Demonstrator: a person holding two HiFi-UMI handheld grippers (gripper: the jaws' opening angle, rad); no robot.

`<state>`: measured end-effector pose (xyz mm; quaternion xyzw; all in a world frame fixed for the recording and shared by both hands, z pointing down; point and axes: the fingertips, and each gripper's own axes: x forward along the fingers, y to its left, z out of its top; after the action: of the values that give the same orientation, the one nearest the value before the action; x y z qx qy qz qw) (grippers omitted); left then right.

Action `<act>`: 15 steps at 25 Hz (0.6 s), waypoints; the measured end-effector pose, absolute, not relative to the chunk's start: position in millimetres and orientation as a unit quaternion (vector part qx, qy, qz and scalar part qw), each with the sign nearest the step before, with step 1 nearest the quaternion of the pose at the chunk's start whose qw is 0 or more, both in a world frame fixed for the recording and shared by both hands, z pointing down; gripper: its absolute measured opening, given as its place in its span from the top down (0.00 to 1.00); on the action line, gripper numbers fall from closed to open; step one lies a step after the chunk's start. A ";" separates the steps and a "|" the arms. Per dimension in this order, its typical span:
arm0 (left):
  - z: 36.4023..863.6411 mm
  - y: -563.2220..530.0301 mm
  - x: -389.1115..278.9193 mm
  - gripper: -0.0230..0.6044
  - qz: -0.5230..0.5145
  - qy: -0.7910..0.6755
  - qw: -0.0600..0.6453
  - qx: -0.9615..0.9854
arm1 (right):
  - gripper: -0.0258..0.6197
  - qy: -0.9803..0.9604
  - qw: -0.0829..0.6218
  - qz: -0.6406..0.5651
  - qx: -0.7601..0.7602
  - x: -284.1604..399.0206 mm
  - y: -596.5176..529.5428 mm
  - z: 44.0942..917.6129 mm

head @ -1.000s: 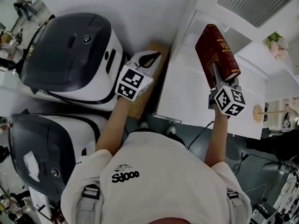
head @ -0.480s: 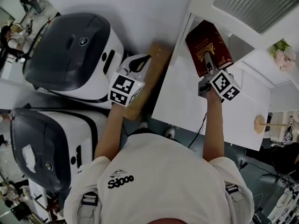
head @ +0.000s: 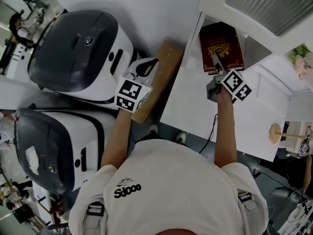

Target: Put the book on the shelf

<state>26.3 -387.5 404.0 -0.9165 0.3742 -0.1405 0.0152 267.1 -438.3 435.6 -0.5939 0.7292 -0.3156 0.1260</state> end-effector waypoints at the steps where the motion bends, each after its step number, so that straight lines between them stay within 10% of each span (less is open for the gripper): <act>1: 405.1 -387.2 27.0 0.93 -0.142 0.374 0.014 -0.916 | 0.52 0.733 0.127 -0.326 -0.583 262.9 -437.2 438.8; 15: 404.9 -374.7 39.2 0.93 -0.145 0.360 0.017 -0.922 | 0.42 0.760 0.169 -0.450 -0.438 226.4 -413.9 466.0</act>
<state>39.2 -374.7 404.9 -0.9215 0.3599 -0.1448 0.0168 226.4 -413.9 466.0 -0.4379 0.7600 -0.4496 0.1689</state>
